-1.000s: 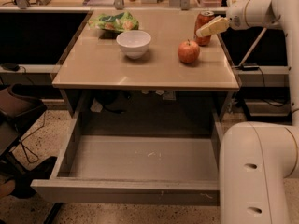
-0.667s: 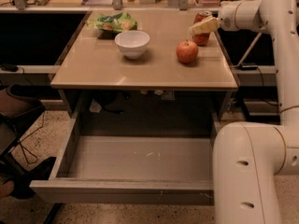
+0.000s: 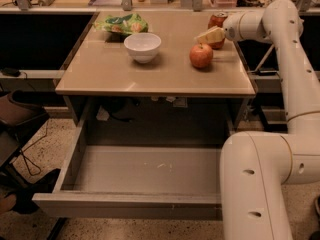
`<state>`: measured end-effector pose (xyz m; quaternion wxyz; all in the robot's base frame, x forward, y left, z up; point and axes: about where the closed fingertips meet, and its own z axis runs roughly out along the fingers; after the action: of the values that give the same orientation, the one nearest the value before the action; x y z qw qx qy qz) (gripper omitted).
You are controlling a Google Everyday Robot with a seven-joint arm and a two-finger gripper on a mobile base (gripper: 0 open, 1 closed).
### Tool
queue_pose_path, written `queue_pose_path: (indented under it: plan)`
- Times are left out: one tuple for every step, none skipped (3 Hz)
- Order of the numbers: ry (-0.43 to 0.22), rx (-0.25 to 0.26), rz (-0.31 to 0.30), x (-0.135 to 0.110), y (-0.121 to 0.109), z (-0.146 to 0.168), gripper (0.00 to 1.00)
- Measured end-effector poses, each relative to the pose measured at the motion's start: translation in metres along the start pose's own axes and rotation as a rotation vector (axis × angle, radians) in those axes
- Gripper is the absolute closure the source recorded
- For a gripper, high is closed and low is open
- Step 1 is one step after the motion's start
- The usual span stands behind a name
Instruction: Place coke can into top drawer
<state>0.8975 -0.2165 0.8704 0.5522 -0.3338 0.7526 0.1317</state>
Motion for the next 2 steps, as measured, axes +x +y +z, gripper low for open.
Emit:
queue_pose_path:
  plan:
    - [0.0, 0.0, 0.0, 0.0002, 0.0001, 0.0003, 0.0]
    - [0.0, -0.001, 0.0, 0.0003, 0.0002, 0.0005, 0.18]
